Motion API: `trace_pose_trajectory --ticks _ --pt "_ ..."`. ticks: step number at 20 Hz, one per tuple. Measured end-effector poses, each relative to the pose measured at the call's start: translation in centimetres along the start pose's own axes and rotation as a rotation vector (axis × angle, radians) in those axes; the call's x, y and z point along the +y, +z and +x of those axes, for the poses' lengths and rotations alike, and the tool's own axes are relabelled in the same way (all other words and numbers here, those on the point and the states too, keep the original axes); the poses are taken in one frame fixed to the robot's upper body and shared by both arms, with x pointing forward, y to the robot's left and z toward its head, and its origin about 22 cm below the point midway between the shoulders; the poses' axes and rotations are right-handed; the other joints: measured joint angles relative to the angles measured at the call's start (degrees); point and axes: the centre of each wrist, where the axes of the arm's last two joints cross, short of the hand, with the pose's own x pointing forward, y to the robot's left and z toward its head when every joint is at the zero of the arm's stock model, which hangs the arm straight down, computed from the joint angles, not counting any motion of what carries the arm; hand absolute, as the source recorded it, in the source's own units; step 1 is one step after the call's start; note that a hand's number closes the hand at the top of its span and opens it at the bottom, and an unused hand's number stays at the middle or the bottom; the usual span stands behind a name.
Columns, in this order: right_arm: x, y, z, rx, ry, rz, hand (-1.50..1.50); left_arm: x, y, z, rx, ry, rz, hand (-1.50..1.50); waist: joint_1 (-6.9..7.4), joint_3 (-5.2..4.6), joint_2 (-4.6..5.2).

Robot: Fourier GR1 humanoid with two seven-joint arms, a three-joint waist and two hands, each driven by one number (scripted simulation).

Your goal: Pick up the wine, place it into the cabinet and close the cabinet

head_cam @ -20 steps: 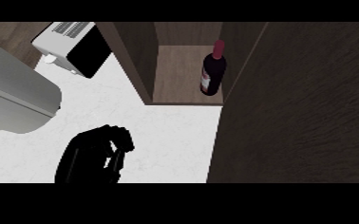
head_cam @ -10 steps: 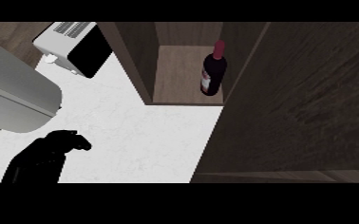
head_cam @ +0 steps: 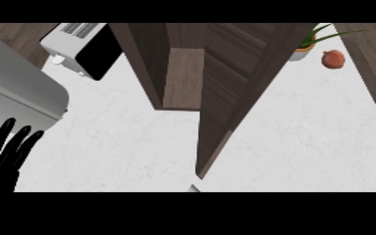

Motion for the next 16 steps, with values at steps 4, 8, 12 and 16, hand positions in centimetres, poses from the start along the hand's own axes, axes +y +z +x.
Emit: trace_pose_trajectory --ticks 4,8,12,16 --pt "0.2 -0.2 0.3 -0.018 0.033 -0.038 1.50 1.7 0.6 1.1 -0.005 -0.015 0.010 -1.50 0.44 -0.03 -0.02" --pt "0.3 -0.4 0.6 -0.055 0.045 -0.094 1.50 3.3 0.7 2.4 -0.015 -0.032 0.013 -1.50 0.82 -0.06 -0.01" --pt "0.2 -1.0 0.9 -0.106 0.035 -0.146 1.50 4.7 1.3 3.4 -0.014 -0.034 0.004 -1.50 1.55 -0.07 0.17" --pt "0.0 -3.9 1.1 -0.130 0.029 -0.189 1.50 5.7 1.5 4.4 -0.002 -0.040 -0.002 -1.50 1.92 -0.06 0.36"
